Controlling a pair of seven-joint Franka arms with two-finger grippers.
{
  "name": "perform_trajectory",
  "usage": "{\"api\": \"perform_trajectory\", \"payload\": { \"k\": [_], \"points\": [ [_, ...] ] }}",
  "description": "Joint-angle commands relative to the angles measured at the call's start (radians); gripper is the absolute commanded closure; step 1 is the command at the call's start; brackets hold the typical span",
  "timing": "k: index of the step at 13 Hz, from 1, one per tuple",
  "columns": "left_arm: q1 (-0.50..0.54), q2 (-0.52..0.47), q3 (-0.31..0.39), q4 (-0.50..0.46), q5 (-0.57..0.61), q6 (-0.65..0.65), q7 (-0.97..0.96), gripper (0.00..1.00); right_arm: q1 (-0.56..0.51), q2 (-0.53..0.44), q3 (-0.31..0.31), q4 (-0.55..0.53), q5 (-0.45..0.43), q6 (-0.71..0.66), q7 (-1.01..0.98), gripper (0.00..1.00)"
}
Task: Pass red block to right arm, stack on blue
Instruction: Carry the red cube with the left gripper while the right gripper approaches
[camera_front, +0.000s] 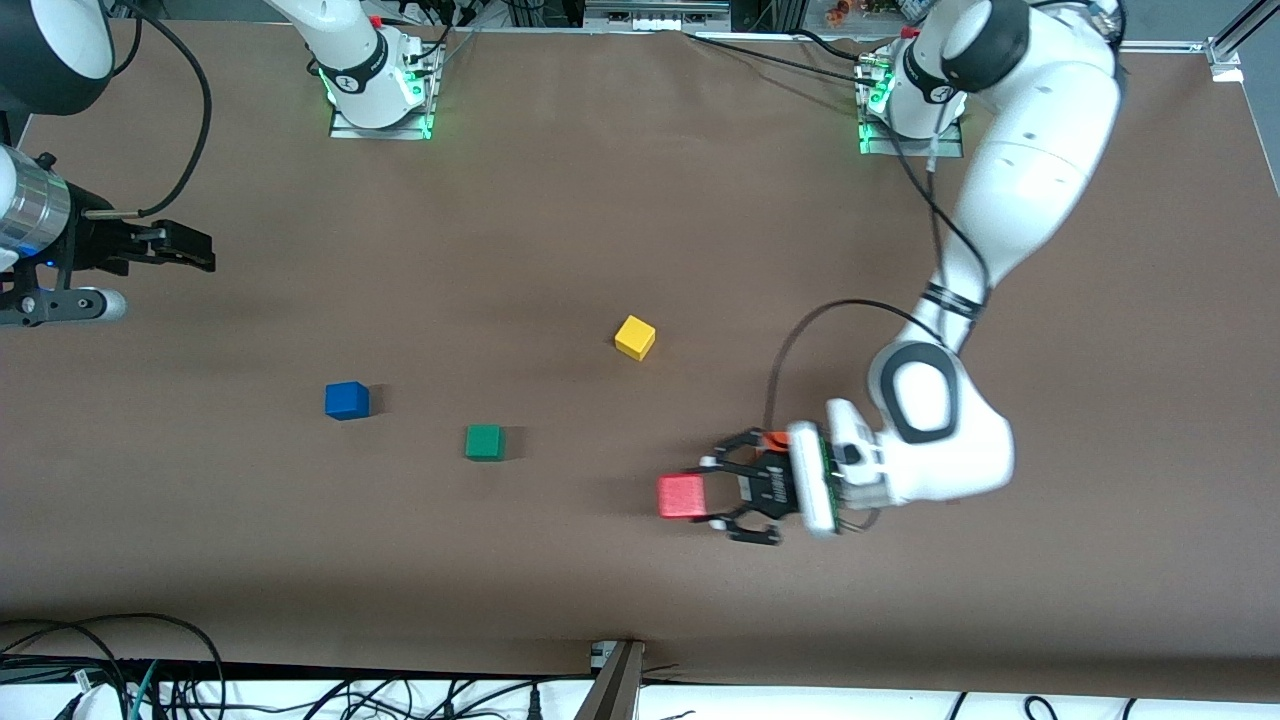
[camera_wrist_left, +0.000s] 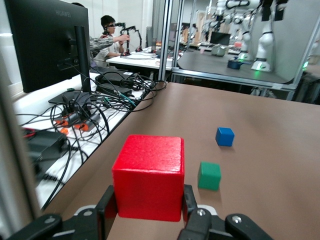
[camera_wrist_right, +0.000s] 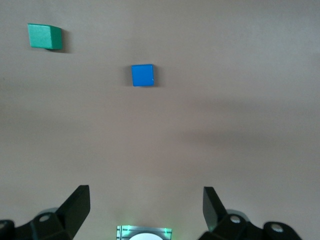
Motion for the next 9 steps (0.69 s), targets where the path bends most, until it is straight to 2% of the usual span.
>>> {"api": "perform_trajectory", "payload": {
  "k": [1, 2, 3, 6, 8, 9],
  "points": [
    [-0.096, -0.027, 0.014, -0.001, -0.021, 0.139, -0.07, 1.0, 0.063, 0.025, 0.0, 0.023, 0.011, 0.046, 0.009, 0.0],
    [-0.123, -0.032, 0.017, -0.001, -0.02, 0.164, -0.107, 1.0, 0.068, 0.038, 0.0, 0.024, 0.071, 0.08, 0.009, 0.0],
    [-0.139, -0.049, 0.02, -0.001, -0.015, 0.172, -0.127, 1.0, 0.067, 0.051, -0.001, 0.023, 0.189, 0.113, 0.008, 0.0],
    [-0.203, -0.101, 0.029, -0.013, -0.011, 0.187, -0.194, 1.0, 0.036, 0.101, -0.01, 0.023, 0.47, 0.137, -0.011, 0.0],
    [-0.209, -0.116, 0.029, -0.015, -0.008, 0.187, -0.2, 1.0, -0.017, 0.164, -0.01, 0.024, 0.732, 0.138, -0.047, 0.0],
    [-0.216, -0.128, 0.029, -0.015, -0.009, 0.187, -0.202, 1.0, -0.042, 0.195, -0.01, 0.024, 0.832, 0.138, -0.104, 0.0]
  ]
}}
